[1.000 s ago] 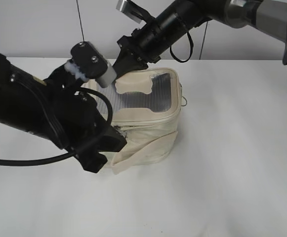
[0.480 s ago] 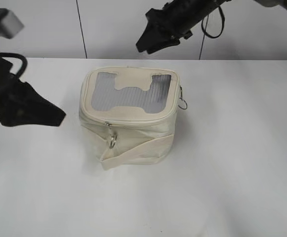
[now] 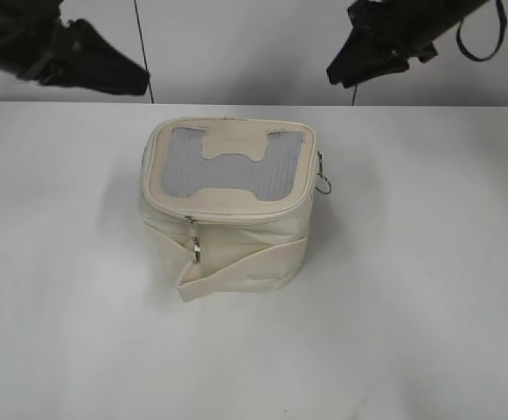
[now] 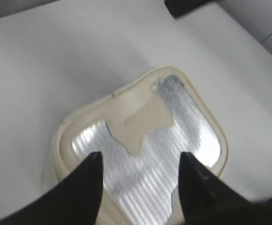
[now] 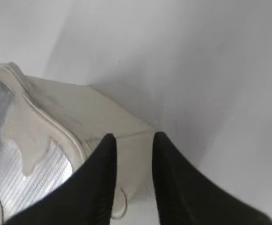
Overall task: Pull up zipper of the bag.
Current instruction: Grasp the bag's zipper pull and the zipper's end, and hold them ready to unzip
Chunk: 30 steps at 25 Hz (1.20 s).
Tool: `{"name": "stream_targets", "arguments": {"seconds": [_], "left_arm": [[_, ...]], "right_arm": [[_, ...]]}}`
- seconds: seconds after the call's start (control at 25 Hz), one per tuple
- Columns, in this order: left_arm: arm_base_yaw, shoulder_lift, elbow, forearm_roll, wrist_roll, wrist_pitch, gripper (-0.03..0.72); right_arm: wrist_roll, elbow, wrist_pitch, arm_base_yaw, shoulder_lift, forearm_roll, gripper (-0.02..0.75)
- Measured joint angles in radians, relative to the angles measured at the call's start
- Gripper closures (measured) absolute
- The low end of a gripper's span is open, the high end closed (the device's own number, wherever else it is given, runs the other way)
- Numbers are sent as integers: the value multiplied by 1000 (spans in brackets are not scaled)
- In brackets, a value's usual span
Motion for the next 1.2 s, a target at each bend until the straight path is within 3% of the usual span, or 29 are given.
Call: {"name": "stream_targets", "arguments": {"seconds": [0.2,0.32,0.4,0.56,0.64,1.2], "left_arm": [[-33,235,-313,-51,17,114,247],[-99,359,-466,-54,17,140,244],[-140,432,-547,-53,17,162,244],[-200,549,-672,-31,12,243,242],[-213,592,-713,-11,-5,263,242],[-215,673,-741,62,-18,218,242]], "right_arm": [[-181,583,-381,-4,-326,63,514],[-396,866,-582,2,-452,265,503],[-608,990,-632,2,-492,415,457],[-855,1092,-622,2,-510,605,330],[-908,1100,-601,2,-510,655,305],[-968,1101,-549,2,-512,714,288]]}}
